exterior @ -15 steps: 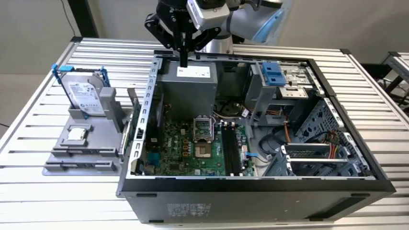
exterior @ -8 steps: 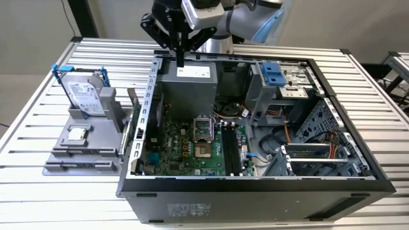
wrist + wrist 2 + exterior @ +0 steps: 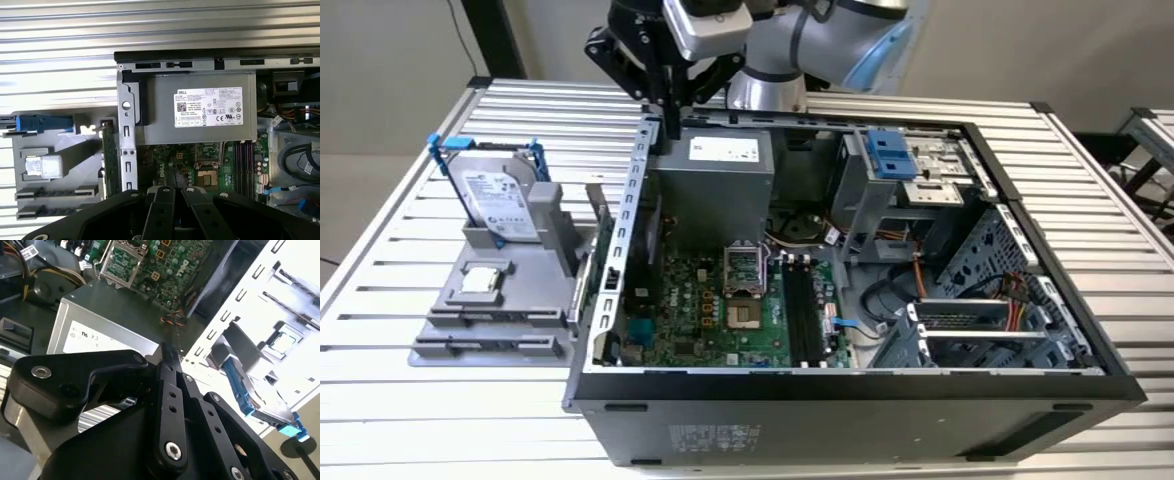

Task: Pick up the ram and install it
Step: 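Reach for the ram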

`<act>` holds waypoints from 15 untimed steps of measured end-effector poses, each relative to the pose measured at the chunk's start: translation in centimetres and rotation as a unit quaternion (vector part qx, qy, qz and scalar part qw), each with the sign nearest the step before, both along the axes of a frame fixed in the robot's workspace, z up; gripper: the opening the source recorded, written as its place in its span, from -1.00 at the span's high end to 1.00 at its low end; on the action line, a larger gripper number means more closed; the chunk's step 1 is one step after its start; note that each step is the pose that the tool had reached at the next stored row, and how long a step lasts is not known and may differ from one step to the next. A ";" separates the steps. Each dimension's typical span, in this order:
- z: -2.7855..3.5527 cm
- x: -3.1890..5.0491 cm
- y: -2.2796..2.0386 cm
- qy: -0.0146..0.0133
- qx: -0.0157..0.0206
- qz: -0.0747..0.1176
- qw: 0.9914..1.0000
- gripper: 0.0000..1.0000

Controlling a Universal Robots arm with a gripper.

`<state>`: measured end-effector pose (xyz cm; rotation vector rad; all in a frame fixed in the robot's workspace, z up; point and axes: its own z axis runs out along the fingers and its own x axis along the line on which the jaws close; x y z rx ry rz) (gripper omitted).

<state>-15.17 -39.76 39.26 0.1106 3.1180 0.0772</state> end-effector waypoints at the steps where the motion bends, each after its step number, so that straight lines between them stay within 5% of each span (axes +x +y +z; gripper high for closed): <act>1: 0.00 -0.24 0.01 0.000 0.000 0.000 1.000 1.00; 15: 0.00 -3.54 0.10 0.000 0.000 0.000 1.000 1.00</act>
